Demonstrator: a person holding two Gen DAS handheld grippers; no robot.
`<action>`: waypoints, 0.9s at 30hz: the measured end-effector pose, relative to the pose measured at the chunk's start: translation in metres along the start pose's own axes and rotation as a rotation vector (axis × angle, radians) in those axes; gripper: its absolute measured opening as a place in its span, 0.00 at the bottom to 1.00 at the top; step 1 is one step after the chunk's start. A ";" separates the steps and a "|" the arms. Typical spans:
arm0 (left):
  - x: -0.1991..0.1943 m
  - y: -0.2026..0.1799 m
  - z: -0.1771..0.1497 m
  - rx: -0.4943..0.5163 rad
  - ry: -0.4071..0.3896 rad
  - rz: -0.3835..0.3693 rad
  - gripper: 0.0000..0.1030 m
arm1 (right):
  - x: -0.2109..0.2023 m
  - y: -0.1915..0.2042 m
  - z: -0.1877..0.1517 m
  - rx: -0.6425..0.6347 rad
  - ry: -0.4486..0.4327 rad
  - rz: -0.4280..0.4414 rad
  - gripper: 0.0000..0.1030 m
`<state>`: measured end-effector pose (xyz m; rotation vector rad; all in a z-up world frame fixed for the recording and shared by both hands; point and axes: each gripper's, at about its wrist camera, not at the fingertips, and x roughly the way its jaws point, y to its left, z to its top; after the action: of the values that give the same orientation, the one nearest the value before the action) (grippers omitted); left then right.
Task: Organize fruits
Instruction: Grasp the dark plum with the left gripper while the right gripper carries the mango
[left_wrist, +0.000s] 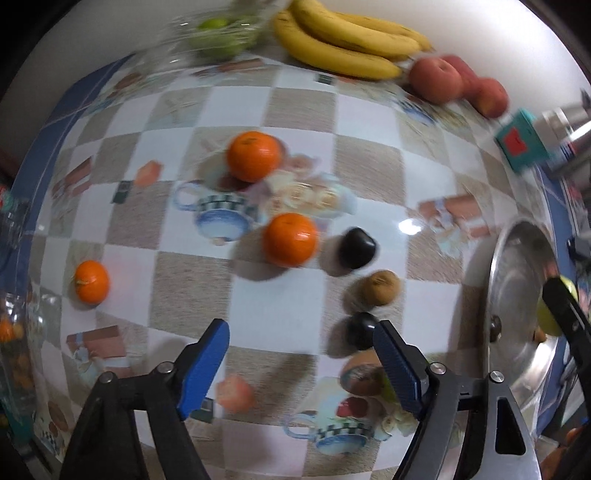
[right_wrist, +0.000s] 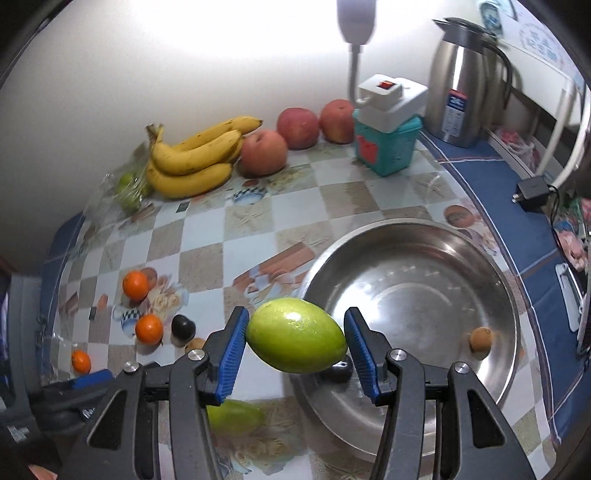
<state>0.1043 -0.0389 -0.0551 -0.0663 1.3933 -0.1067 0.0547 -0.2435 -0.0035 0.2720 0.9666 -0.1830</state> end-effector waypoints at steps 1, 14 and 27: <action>0.001 -0.004 0.000 0.017 0.002 -0.009 0.76 | -0.001 -0.003 0.000 0.007 0.000 0.001 0.53; 0.015 -0.026 -0.006 0.049 0.047 -0.023 0.50 | 0.000 -0.007 0.000 0.028 0.011 0.006 0.53; 0.035 -0.055 -0.003 0.070 0.046 -0.038 0.34 | 0.003 -0.006 0.000 0.030 0.021 0.012 0.53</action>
<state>0.1052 -0.0976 -0.0837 -0.0317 1.4331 -0.1897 0.0541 -0.2495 -0.0070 0.3072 0.9837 -0.1842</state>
